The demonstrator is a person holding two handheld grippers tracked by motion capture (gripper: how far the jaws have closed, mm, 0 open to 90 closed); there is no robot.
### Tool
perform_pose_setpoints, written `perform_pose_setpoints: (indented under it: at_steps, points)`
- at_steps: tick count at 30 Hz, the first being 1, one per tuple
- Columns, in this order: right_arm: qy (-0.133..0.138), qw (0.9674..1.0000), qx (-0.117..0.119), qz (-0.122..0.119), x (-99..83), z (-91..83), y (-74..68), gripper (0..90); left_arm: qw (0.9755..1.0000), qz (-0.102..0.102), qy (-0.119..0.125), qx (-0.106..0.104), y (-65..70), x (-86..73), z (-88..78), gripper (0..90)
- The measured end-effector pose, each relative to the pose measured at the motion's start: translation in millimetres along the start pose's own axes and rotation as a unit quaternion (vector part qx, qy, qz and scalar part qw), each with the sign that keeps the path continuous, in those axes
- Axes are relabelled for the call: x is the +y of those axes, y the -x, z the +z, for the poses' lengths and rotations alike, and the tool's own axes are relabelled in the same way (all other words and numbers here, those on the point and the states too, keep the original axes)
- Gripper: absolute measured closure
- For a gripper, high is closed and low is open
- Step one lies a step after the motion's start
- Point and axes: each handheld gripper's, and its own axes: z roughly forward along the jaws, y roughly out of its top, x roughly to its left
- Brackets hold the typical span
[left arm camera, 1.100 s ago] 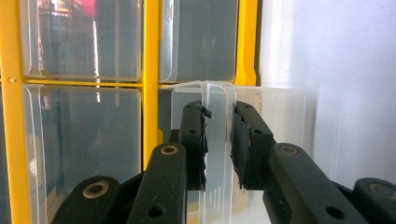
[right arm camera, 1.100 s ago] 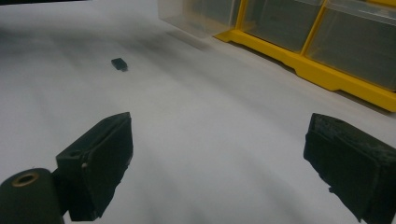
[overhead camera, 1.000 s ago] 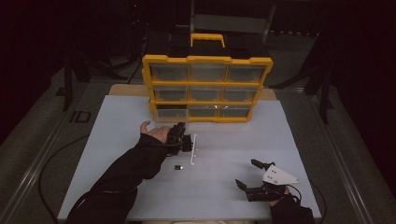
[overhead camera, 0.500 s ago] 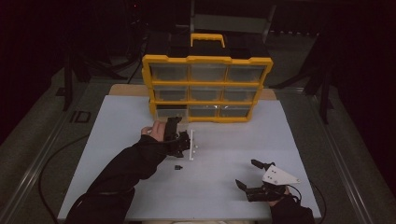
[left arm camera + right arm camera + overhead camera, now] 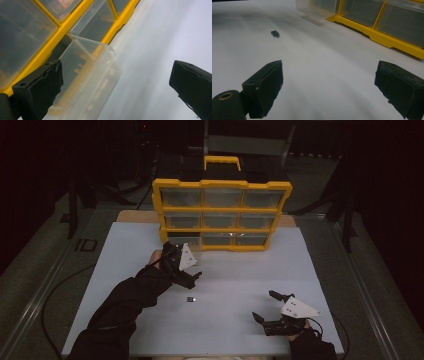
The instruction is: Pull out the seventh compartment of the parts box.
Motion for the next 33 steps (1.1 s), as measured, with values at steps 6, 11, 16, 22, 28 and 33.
perform_pose_setpoints:
  at_steps: [6, 11, 16, 22, 28, 33]
  points:
    - [0.0, 1.0, 0.0, -0.001, 0.1, 0.0, -0.1, 8.2, 0.9992, -0.034, 0.02, -0.011, -5.4, -7.2, -9.0, 0.0]
    - [-0.001, 1.0, 0.0, 0.0, 0.1, 0.1, -0.3, 8.2, 0.9978, -0.056, 0.029, -0.021, -6.5, -15.2, -15.2, 0.0]
    - [-0.002, 1.0, 0.001, 0.001, 0.1, 0.4, -0.4, 8.2, 0.9967, -0.068, 0.034, -0.027, -5.9, -22.5, -21.6, 0.0]
    - [-0.002, 1.0, 0.001, 0.0, 0.1, 0.4, -0.5, 8.2, 0.9954, -0.084, 0.037, -0.028, -3.3, -32.9, -27.0, 0.0]
    - [-0.001, 1.0, 0.001, -0.002, 0.2, 0.4, -0.7, 8.2, 0.9946, -0.094, 0.034, -0.026, 1.2, -45.8, -30.4, 0.0]
    - [-0.001, 1.0, 0.002, -0.002, 0.3, 0.4, -0.8, 8.2, 0.9942, -0.102, 0.028, -0.02, 4.5, -57.8, -33.5, 0.0]
